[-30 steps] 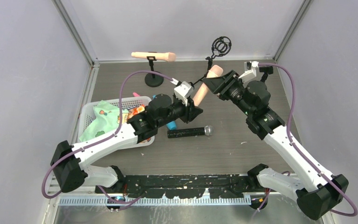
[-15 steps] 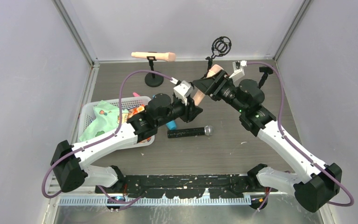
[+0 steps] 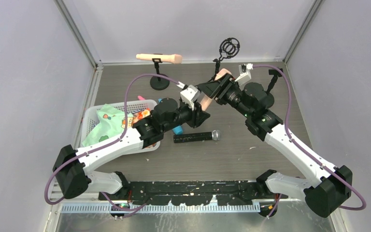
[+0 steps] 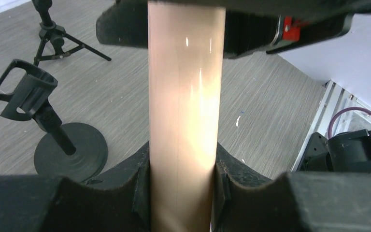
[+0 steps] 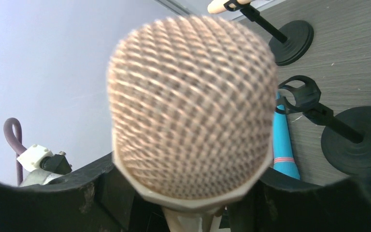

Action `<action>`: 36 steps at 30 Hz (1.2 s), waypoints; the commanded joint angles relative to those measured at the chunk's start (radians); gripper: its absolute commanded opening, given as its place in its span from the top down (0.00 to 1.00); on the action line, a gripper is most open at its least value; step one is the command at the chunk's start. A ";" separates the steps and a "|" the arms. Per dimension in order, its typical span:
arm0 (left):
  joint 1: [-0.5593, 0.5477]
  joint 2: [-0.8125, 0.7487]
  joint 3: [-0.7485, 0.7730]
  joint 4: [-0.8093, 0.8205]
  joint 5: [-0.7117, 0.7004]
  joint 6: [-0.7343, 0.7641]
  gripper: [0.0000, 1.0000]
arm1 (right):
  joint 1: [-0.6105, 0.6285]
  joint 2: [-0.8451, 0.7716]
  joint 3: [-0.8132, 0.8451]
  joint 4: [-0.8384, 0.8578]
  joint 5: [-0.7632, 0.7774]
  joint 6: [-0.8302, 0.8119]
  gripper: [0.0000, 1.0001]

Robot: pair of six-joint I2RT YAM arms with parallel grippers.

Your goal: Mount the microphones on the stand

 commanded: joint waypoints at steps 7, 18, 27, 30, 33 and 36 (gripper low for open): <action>0.004 -0.045 -0.019 0.074 -0.018 0.007 1.00 | 0.005 -0.035 -0.010 0.060 0.058 -0.016 0.45; 0.026 -0.055 -0.038 0.045 -0.226 0.006 0.13 | -0.001 -0.116 -0.052 -0.034 0.359 -0.017 0.99; 0.110 -0.100 -0.274 0.296 -0.233 0.058 0.09 | -0.035 -0.194 -0.048 -0.203 0.560 -0.183 0.99; 0.124 -0.051 -0.314 0.424 -0.227 0.072 0.09 | -0.034 -0.220 -0.067 -0.210 0.567 -0.223 0.99; 0.133 0.035 -0.338 0.604 -0.211 0.097 0.10 | -0.034 -0.248 -0.081 -0.223 0.559 -0.252 0.97; 0.150 0.157 -0.344 0.791 -0.208 0.116 0.11 | -0.034 -0.279 -0.097 -0.230 0.555 -0.279 0.96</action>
